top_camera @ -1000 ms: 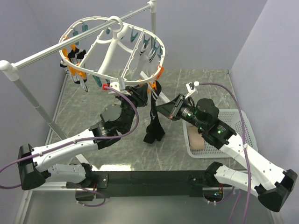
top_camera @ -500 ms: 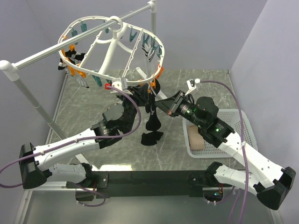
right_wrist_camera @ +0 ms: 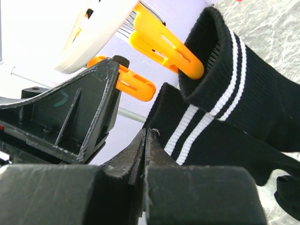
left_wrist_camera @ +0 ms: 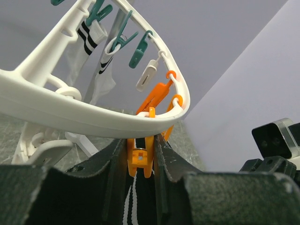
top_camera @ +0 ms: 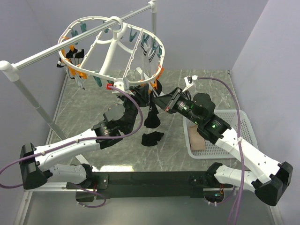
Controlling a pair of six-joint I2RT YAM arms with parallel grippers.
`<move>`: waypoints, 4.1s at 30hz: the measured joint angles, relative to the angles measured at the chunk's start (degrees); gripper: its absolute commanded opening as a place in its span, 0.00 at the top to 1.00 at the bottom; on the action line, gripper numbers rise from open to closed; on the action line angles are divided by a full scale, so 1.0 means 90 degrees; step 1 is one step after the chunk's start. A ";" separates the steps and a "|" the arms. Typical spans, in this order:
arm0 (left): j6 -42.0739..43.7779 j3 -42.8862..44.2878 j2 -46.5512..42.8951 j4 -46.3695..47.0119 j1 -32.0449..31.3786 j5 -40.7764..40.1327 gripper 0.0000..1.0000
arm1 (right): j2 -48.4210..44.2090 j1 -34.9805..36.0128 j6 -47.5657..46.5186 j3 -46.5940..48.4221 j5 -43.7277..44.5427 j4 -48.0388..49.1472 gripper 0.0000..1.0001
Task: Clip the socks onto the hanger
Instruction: Clamp the sock onto the hanger, then pick up the sock at the center of the board.
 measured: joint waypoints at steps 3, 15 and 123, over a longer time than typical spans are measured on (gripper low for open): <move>0.0032 0.0000 0.0002 0.0000 -0.0002 0.0000 0.80 | 0.0058 0.0000 -0.0002 0.0010 0.0019 0.0036 1.00; 0.0092 0.0000 0.0019 0.0005 -0.0002 0.0002 0.80 | 0.0228 0.0000 -0.0046 0.0209 0.0027 0.0138 1.00; -0.1163 -0.0719 -0.4197 -0.5073 0.0809 0.0789 0.01 | 0.3077 0.1396 -0.2021 -0.0967 0.2378 -0.2130 1.00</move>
